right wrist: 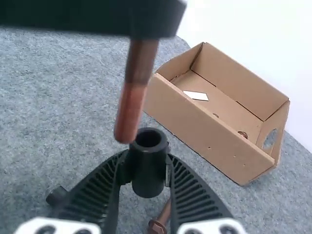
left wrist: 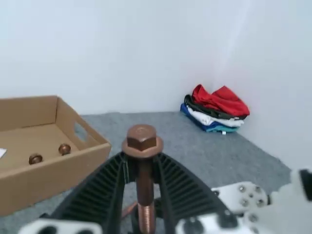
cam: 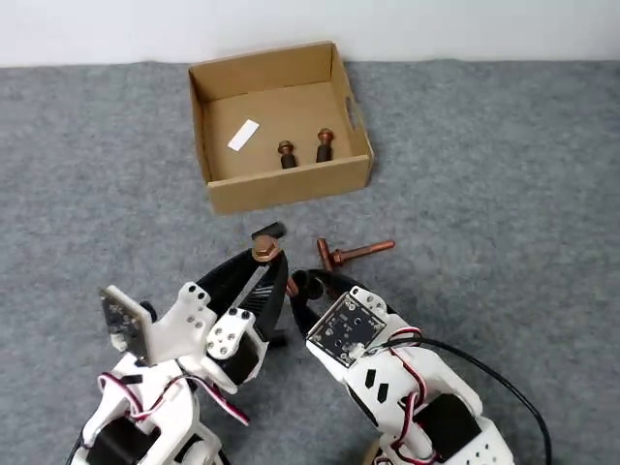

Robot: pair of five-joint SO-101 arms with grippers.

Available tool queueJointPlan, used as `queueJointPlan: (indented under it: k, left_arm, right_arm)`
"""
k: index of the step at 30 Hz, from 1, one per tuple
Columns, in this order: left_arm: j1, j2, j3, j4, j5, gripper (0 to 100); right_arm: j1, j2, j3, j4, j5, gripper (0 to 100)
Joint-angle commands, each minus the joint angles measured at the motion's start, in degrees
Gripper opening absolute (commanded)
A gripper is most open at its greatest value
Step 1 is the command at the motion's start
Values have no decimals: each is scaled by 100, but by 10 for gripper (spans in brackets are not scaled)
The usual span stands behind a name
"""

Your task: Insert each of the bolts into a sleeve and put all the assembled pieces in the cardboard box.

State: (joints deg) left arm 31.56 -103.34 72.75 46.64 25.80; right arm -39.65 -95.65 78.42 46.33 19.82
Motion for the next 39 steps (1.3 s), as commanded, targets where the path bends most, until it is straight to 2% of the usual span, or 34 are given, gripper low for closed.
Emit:
queueJointPlan:
  k: [1, 22, 39]
  left_arm:
    - [-35, -18, -295, -220, 26, 4]
    - [-18, -18, 189, -624, 53, 4]
    - [-53, -53, 189, -193, 26, 4]
  right_arm:
    - [-57, -31, -316, -101, 44, 8]
    - [-277, -66, -325, -101, 44, 8]
    - [-251, -66, -352, -136, 44, 8]
